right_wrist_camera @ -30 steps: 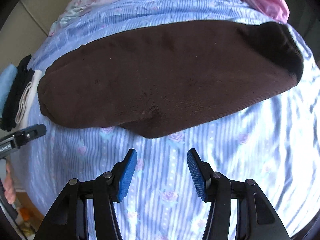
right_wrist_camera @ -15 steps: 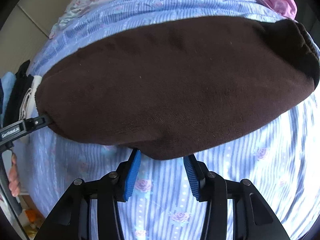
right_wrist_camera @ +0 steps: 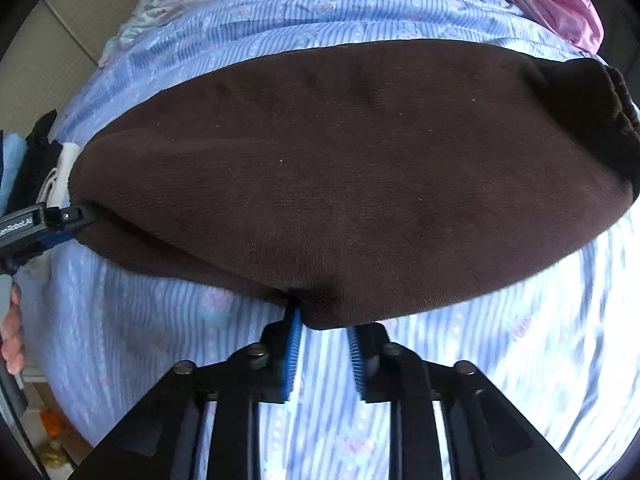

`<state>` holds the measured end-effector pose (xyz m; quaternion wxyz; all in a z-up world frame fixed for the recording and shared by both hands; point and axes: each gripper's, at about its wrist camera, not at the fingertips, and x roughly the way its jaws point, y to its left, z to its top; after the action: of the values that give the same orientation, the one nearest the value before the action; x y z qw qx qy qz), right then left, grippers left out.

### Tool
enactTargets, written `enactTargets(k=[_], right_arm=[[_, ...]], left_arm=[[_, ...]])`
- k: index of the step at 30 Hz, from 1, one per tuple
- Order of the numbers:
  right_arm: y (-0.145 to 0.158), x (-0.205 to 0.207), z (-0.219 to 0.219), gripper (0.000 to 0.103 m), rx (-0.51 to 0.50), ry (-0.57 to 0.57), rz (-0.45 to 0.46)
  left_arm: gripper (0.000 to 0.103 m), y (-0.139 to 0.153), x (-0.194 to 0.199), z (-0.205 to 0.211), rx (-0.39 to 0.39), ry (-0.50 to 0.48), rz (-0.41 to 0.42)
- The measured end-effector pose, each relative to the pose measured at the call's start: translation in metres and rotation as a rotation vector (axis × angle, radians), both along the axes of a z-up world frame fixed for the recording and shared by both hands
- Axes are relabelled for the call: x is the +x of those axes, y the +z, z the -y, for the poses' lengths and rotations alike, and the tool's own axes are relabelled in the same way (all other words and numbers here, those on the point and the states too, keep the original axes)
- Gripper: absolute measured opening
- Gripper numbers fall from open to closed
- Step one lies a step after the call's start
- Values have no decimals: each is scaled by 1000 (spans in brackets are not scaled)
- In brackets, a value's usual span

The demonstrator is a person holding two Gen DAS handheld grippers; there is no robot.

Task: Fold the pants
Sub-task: 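Lay the folded pants flat on the bed and open both tools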

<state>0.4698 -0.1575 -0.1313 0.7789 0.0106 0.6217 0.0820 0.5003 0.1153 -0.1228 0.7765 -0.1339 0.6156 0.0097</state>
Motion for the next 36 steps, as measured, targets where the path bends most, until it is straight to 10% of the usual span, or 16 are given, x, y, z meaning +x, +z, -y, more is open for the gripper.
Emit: enactTargets(k=[11,22,28,36], right_arm=[[-3,-10,9,11,-16,-29,-55],[0,-31,33,3,-28,-131,-101],[73,-54,59,43,-1,-239,22],[149,-68,118,62,-14,-323,214]], left_arm=[[55,32,-27,-5,120,-13,8],[55,70,-24,53,82,-239,118],[55,109,-37,88,71,-347,195],[56,147,-47,146,30,-401,242]])
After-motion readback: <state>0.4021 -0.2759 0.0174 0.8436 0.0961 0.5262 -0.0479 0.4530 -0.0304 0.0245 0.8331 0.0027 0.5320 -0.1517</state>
